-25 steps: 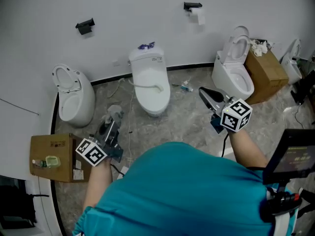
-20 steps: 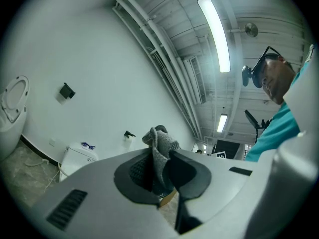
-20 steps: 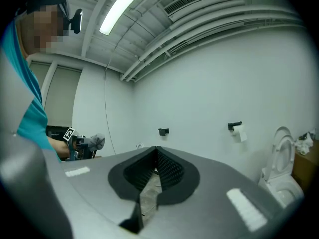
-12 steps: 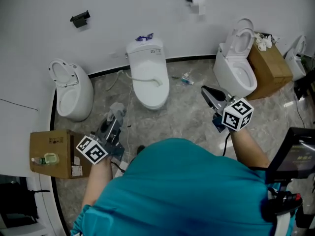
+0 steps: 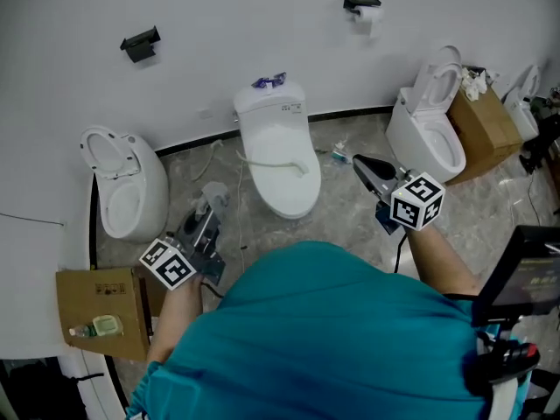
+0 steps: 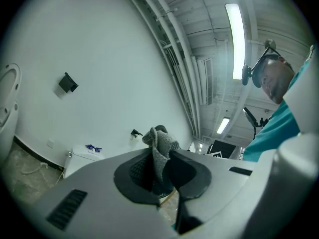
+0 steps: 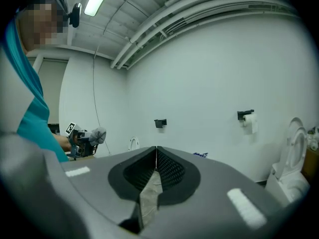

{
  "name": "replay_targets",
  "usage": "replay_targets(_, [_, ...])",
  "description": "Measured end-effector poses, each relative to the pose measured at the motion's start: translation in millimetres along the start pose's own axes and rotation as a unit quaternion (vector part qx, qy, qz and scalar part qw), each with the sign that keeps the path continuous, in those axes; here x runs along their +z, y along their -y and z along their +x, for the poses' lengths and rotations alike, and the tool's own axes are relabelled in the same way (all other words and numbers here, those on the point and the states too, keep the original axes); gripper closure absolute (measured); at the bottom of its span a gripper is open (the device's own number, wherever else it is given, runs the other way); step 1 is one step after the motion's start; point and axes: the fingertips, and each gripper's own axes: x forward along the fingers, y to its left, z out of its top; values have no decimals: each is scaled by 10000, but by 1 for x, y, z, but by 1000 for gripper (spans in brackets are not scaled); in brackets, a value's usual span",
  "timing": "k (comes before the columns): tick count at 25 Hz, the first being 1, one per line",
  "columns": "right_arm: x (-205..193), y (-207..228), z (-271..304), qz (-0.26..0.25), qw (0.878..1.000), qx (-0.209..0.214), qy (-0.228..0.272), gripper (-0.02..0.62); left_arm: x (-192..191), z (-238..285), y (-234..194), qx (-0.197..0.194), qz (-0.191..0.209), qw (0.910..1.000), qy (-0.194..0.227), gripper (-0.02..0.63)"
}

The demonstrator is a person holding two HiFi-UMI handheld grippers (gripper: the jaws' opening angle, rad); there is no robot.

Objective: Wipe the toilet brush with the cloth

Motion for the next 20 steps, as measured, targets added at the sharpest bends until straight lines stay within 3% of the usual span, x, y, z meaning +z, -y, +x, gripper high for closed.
replay_targets(5, [4, 22, 104, 140, 9995, -266, -127, 601, 42, 21, -98, -199, -34, 9995, -241, 566])
replay_targets(12, [-12, 21, 127, 217, 9985, -221, -448, 600, 47, 20, -109, -155, -166, 9992, -342, 566])
replay_targets(20, [-77, 135, 201, 445, 9921, 73, -1174, 561, 25, 105, -176, 397, -324, 9969, -598, 566])
